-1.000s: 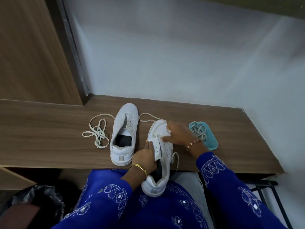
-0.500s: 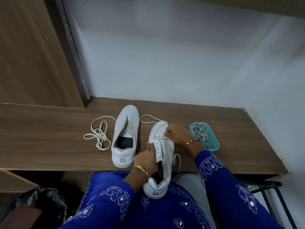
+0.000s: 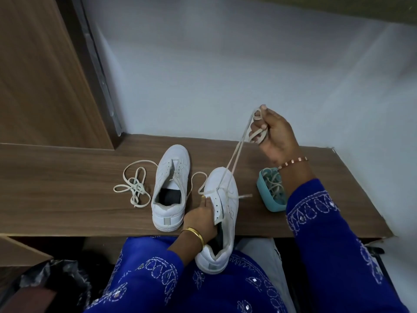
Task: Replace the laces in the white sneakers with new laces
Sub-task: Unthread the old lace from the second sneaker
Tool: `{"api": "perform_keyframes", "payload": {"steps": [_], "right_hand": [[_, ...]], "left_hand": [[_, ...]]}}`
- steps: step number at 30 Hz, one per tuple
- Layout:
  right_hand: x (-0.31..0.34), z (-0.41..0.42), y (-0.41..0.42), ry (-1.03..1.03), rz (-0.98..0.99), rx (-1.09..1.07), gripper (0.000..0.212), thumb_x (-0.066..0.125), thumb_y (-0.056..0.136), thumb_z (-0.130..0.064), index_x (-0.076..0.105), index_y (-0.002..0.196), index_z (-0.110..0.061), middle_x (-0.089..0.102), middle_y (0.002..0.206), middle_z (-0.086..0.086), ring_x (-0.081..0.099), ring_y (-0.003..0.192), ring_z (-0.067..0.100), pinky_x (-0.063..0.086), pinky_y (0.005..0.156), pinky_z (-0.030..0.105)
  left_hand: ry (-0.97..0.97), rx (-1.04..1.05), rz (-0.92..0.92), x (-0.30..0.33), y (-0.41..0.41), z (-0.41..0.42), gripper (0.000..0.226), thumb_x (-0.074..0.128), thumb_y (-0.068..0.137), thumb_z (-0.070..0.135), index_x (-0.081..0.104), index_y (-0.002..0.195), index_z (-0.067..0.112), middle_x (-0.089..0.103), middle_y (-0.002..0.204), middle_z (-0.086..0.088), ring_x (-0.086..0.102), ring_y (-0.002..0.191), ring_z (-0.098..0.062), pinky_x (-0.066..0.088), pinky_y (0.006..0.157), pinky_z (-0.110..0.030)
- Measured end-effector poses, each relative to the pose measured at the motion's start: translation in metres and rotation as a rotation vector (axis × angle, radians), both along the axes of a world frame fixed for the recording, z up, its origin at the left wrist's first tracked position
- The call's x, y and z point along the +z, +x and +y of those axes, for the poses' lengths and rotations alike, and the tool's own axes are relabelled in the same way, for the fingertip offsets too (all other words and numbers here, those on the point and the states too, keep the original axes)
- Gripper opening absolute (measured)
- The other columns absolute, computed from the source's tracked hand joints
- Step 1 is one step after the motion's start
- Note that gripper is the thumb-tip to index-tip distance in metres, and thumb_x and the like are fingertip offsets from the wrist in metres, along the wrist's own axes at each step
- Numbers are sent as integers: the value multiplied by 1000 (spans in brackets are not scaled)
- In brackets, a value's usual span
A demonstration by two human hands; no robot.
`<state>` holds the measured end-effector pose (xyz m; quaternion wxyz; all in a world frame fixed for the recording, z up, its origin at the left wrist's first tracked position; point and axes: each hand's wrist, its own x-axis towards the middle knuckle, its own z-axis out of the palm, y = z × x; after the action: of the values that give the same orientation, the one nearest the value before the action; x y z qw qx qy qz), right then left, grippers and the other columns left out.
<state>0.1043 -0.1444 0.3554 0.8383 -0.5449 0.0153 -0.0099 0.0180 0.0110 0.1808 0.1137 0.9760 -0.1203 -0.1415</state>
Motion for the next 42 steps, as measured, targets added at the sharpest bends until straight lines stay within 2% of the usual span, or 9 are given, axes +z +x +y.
{"api": "perform_keyframes", "payload": {"steps": [4,8,12,18,23,27,31,35,42], "right_hand": [[-25,-4,4,-249,78,-65,30,44,97,-30,58,76,-15,55,59,-3,46,43,5,33,36,16],[-100,-27,2,-1169,279,-108,57,28,88,-69,54,72,-21,61,64,7,40,49,-5,36,49,14],[-111,-18,-7,-1236,250,-200,42,48,95,-28,46,55,-15,50,58,0,49,60,18,36,57,26],[-127,-6,-16,-1456,192,-104,31,53,90,-30,59,78,-2,61,83,12,59,75,25,52,74,40],[-127,21,-32,-1637,70,32,49,63,80,-50,49,55,-11,46,56,2,45,54,17,42,54,31],[-138,37,-39,-1779,-48,26,41,62,81,-47,61,87,-6,62,88,8,57,83,21,36,63,27],[-136,45,-33,-1833,-89,37,19,55,86,-25,63,88,-7,63,93,8,59,88,23,40,69,28],[-130,46,-26,-1731,5,89,20,50,89,-16,56,70,-17,51,71,1,46,72,17,33,65,23],[-118,39,-14,-1140,137,-124,37,51,93,-15,39,58,-16,42,60,-2,38,55,10,31,51,21]], "left_hand": [[-8,1,3,1,0,0,80,56,86,28,9,146,5,13,156,-10,55,114,-28,47,85,-37],[-17,4,-6,1,-1,2,78,55,87,28,10,146,5,13,156,-9,55,114,-27,47,83,-36],[-22,0,-12,3,-2,1,77,54,87,28,10,146,5,15,155,-8,55,115,-27,46,84,-36],[-36,15,-5,3,-2,1,78,55,87,27,9,146,6,13,156,-8,55,114,-28,47,81,-34],[-39,21,-11,3,-2,1,78,56,86,28,12,146,6,21,153,-7,55,114,-28,47,81,-35],[-33,11,-4,4,-3,1,79,54,87,29,9,147,6,15,156,-7,56,114,-28,47,81,-34],[-38,9,-11,5,-3,2,78,55,87,30,10,147,7,13,156,-7,55,115,-27,46,81,-33],[-49,8,-2,4,-2,2,80,56,86,30,10,147,7,16,155,-7,55,114,-27,46,81,-34],[-56,7,-1,4,-3,2,78,55,87,29,10,147,6,11,156,-9,53,118,-28,46,85,-34]]}}
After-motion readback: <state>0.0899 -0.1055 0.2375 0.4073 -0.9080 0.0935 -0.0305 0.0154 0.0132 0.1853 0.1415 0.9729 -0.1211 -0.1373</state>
